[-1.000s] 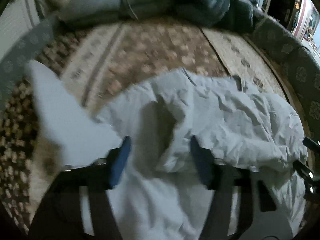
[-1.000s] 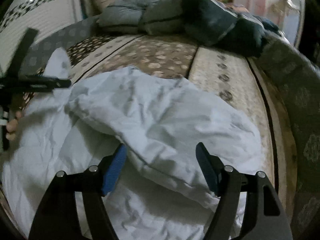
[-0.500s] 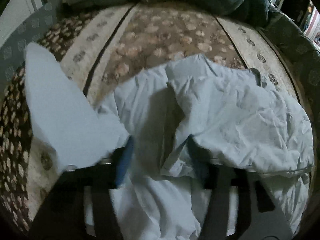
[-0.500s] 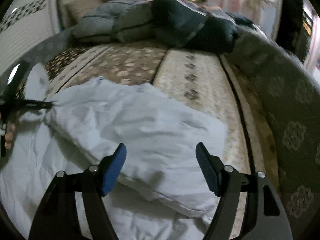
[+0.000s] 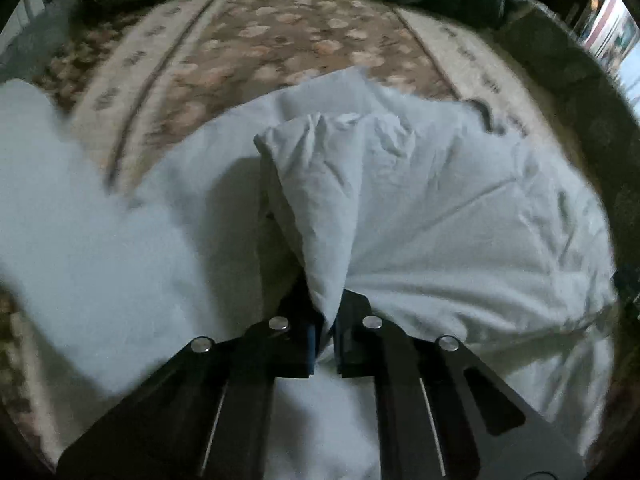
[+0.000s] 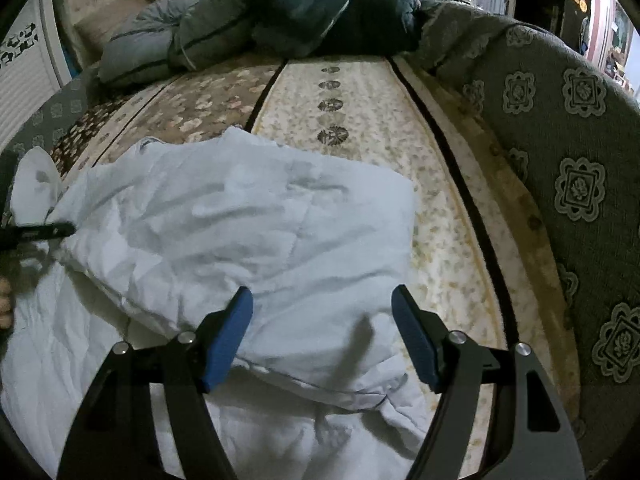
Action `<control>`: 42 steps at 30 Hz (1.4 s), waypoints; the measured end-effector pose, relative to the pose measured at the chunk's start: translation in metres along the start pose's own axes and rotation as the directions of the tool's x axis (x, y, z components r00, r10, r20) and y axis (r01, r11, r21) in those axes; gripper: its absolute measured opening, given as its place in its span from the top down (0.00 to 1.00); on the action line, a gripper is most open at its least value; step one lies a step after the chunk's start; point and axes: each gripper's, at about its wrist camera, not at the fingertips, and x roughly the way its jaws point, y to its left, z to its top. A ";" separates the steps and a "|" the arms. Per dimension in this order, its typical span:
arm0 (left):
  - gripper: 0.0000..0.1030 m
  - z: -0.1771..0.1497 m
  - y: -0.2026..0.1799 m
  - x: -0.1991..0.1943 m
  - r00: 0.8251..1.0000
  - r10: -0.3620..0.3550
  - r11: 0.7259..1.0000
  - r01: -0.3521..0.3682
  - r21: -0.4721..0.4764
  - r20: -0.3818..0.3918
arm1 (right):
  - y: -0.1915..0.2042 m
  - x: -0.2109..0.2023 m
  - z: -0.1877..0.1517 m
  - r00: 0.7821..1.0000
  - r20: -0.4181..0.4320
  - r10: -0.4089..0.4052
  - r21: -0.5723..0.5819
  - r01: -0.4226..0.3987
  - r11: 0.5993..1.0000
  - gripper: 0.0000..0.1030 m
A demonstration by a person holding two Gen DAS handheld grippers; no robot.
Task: Fold large clothes
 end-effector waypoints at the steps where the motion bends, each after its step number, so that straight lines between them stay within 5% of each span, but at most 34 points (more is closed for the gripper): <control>1: 0.95 -0.007 0.003 -0.003 0.999 0.033 0.999 -0.033 0.007 -0.002 | 0.001 -0.003 -0.002 1.000 0.005 0.001 -0.002 -0.001 1.000 0.30; 8: 0.94 -0.044 0.012 -0.034 0.994 0.105 0.994 -0.106 0.035 0.027 | 0.007 -0.002 -0.020 0.999 -0.033 -0.026 -0.016 0.026 1.000 0.30; 11: 0.84 -0.039 0.006 -0.058 0.993 0.078 0.996 -0.081 0.023 0.088 | 0.003 -0.012 -0.019 1.000 0.003 -0.001 0.004 0.001 1.000 0.30; 15: 0.23 -0.033 -0.009 -0.084 0.981 0.066 0.997 -0.074 0.036 0.180 | 0.012 -0.012 -0.013 0.999 0.022 0.031 0.001 -0.031 1.000 0.30; 16: 0.17 -0.030 -0.017 -0.085 0.979 0.073 0.996 -0.082 0.041 0.189 | 0.016 -0.008 -0.012 0.999 0.012 0.038 -0.001 -0.038 0.999 0.30; 20: 0.18 -0.019 -0.046 -0.070 0.985 0.005 0.995 -0.022 0.101 0.170 | 0.032 0.005 -0.018 0.997 -0.031 0.068 0.002 -0.068 0.998 0.32; 24: 0.61 -0.018 -0.067 -0.032 0.994 0.048 0.989 -0.062 0.137 0.103 | 0.041 0.020 -0.024 0.998 -0.052 0.019 -0.062 -0.022 0.998 0.66; 26: 0.67 -0.021 -0.066 -0.010 0.998 0.016 0.996 -0.021 0.089 0.058 | 0.034 0.029 -0.024 0.997 -0.069 0.029 -0.059 -0.033 0.998 0.71; 29: 0.71 -0.033 -0.075 -0.001 0.994 0.080 0.990 -0.088 0.114 0.068 | 0.024 0.049 -0.020 0.996 -0.085 0.001 -0.057 -0.006 0.998 0.91; 35: 0.72 -0.022 -0.080 0.013 0.996 0.087 0.994 -0.087 0.071 0.008 | 0.033 0.074 -0.011 0.992 -0.119 -0.043 -0.108 0.031 0.994 0.93; 42: 0.69 -0.035 -0.048 -0.027 0.999 0.003 1.000 -0.003 -0.004 0.046 | 0.020 0.030 -0.006 0.995 -0.078 0.069 -0.017 -0.070 0.997 0.88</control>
